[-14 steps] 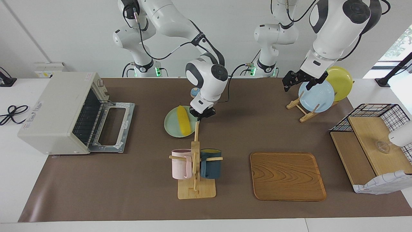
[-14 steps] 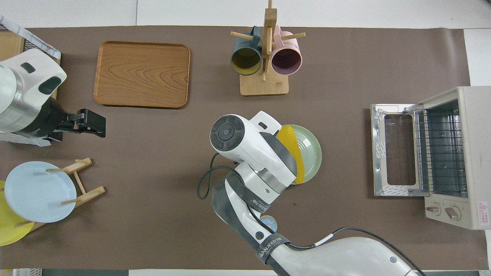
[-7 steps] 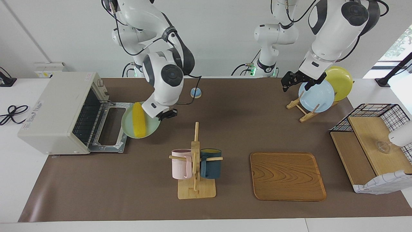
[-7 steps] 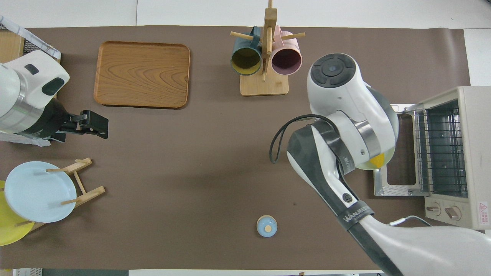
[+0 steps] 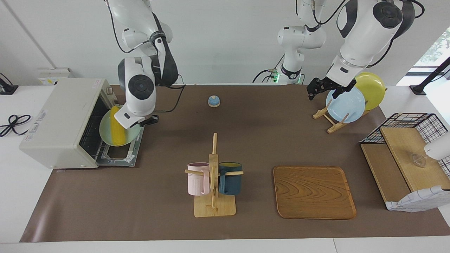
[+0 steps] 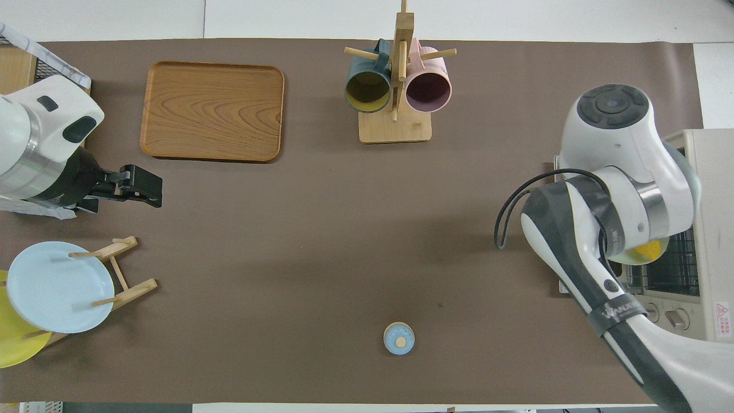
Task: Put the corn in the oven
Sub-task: 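Carry the corn into the open oven with the right gripper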
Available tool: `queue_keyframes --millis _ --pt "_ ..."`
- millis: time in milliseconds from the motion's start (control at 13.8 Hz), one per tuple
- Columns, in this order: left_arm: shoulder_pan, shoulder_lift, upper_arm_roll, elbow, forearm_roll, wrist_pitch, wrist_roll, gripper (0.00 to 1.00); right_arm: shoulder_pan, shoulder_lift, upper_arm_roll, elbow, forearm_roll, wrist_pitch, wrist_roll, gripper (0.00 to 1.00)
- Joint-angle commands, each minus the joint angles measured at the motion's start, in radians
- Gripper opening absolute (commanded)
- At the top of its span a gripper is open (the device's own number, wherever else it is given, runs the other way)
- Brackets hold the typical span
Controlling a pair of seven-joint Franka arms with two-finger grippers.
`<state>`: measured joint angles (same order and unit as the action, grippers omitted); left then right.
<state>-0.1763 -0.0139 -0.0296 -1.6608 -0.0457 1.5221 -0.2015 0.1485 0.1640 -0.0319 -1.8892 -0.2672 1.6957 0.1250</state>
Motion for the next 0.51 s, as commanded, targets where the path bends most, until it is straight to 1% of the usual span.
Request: queue_keyframes --millis 0,290,435 --pt "0.000 -0.015 0.002 -0.013 -0.011 -0.007 0.007 1.00 -0.082 -0.038 0.014 -0.057 -0.021 0.035 -0.093 0.00" --pt "0.003 -0.017 0.004 -0.014 -0.011 -0.005 0.004 1.00 -0.148 -0.057 0.014 -0.143 -0.021 0.149 -0.156 0.00" --pt "0.000 -0.017 0.004 -0.016 -0.011 -0.003 0.002 1.00 -0.170 -0.063 0.014 -0.168 -0.021 0.182 -0.160 0.00"
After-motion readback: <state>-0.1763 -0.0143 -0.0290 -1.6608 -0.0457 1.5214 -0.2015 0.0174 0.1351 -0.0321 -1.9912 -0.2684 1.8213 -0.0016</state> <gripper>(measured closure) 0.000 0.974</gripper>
